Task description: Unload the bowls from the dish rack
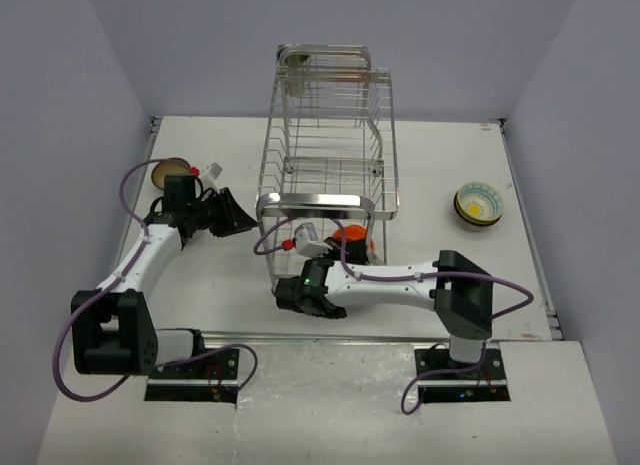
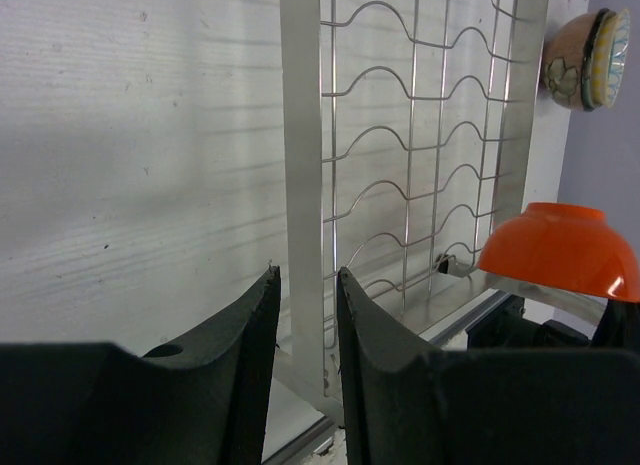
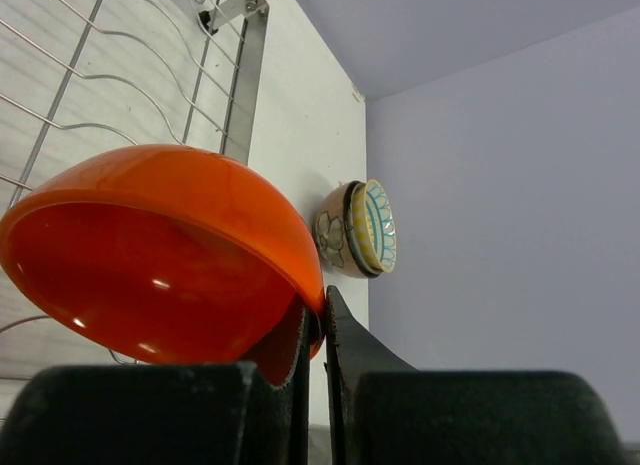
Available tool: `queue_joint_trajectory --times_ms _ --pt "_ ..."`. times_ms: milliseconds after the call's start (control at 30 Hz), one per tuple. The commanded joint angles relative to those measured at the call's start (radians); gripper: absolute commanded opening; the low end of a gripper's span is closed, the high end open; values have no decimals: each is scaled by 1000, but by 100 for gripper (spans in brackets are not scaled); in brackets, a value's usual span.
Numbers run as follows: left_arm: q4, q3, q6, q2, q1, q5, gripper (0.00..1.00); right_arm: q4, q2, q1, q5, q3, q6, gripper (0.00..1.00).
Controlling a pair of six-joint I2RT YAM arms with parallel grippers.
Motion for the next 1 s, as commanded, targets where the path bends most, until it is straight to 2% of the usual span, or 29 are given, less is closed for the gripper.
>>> queue_joint_trajectory --times_ms 0,533,967 --pt "52 -7 -1 8 -6 23 30 -142 -101 12 148 94 114 0" --pt "75 -9 -1 27 -6 26 30 -144 -66 104 76 65 174 0" --pt "85 -17 2 31 -6 36 30 -144 -112 235 -46 165 186 0"
